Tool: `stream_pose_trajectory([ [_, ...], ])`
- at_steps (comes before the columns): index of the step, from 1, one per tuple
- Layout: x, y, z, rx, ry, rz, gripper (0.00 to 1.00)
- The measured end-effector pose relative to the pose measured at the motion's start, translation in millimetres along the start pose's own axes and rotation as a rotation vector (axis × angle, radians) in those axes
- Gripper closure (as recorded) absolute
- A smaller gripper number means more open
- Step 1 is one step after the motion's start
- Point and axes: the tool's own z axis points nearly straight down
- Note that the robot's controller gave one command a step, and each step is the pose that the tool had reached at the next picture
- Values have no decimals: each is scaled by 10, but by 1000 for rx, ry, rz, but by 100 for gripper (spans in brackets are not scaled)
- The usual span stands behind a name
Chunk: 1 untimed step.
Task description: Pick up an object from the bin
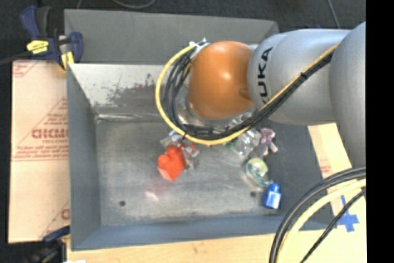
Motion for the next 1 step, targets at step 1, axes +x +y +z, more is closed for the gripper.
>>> stream_pose_trajectory([
  [1, -15, -22, -376, 0, 1, 8, 100],
])
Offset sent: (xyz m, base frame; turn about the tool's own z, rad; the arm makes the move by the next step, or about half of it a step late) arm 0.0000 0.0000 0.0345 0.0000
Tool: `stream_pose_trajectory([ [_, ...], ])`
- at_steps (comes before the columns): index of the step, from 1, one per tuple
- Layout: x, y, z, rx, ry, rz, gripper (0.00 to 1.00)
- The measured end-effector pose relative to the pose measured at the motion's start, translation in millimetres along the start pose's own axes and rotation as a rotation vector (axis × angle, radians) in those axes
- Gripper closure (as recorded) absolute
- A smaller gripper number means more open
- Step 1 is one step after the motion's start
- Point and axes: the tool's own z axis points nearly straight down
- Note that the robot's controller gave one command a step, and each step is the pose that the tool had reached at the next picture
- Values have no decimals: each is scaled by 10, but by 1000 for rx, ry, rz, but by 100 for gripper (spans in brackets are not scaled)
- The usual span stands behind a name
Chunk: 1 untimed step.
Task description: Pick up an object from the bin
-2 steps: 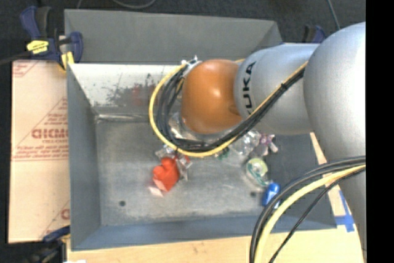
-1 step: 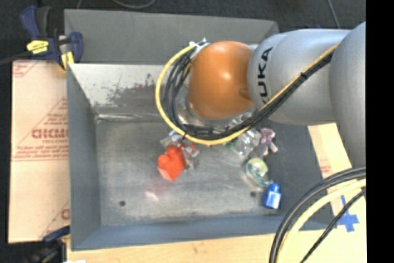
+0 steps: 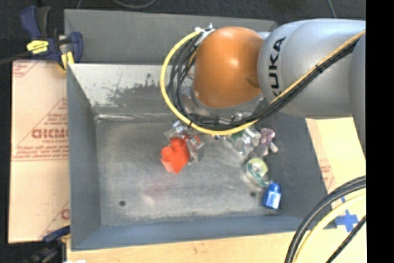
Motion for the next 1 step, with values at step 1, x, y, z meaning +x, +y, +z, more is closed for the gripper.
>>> stream_pose_trajectory([
  [1, -12, -19, -310, 0, 1, 9, 100],
])
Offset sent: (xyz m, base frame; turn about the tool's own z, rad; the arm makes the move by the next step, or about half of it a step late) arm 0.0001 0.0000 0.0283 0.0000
